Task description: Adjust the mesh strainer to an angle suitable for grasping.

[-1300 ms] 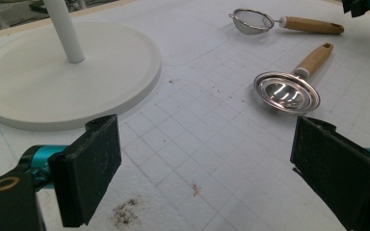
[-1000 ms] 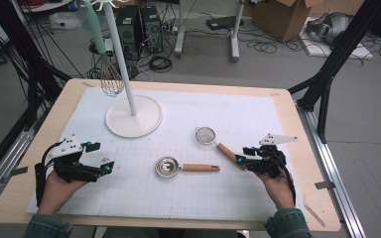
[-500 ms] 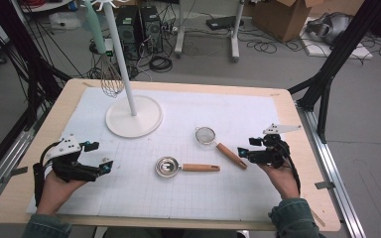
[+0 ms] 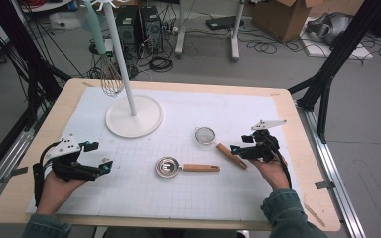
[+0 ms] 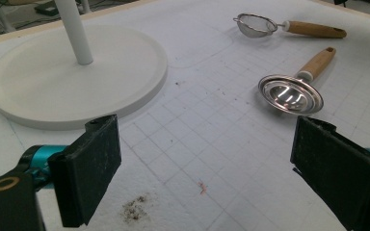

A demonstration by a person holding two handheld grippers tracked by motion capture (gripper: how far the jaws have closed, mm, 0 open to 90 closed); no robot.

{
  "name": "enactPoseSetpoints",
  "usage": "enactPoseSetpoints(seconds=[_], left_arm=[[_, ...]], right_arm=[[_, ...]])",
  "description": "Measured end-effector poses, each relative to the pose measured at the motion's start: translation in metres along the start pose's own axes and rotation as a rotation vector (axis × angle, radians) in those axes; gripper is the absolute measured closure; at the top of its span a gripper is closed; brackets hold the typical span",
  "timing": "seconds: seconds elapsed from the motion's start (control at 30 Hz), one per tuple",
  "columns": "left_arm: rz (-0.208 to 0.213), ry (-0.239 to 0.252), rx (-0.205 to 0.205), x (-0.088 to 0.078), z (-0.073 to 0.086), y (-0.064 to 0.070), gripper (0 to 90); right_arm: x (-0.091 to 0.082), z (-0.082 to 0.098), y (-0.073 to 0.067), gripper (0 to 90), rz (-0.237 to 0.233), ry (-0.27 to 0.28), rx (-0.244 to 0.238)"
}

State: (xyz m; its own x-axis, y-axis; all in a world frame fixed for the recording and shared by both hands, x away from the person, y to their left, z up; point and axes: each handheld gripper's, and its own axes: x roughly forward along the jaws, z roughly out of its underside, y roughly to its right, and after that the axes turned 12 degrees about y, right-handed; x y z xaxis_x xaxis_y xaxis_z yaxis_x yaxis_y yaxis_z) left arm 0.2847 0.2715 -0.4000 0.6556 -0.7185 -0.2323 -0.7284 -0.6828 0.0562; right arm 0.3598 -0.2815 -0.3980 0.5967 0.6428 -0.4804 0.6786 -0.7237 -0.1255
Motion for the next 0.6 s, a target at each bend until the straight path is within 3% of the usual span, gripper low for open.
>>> enactPoseSetpoints(seconds=[0.6], left_arm=[[0.005,0.002,0.0,0.003,-0.001,0.001,11.0]], right_arm=[[0.023,0.003,-0.001,37.4,-0.015,-0.043,-0.024]])
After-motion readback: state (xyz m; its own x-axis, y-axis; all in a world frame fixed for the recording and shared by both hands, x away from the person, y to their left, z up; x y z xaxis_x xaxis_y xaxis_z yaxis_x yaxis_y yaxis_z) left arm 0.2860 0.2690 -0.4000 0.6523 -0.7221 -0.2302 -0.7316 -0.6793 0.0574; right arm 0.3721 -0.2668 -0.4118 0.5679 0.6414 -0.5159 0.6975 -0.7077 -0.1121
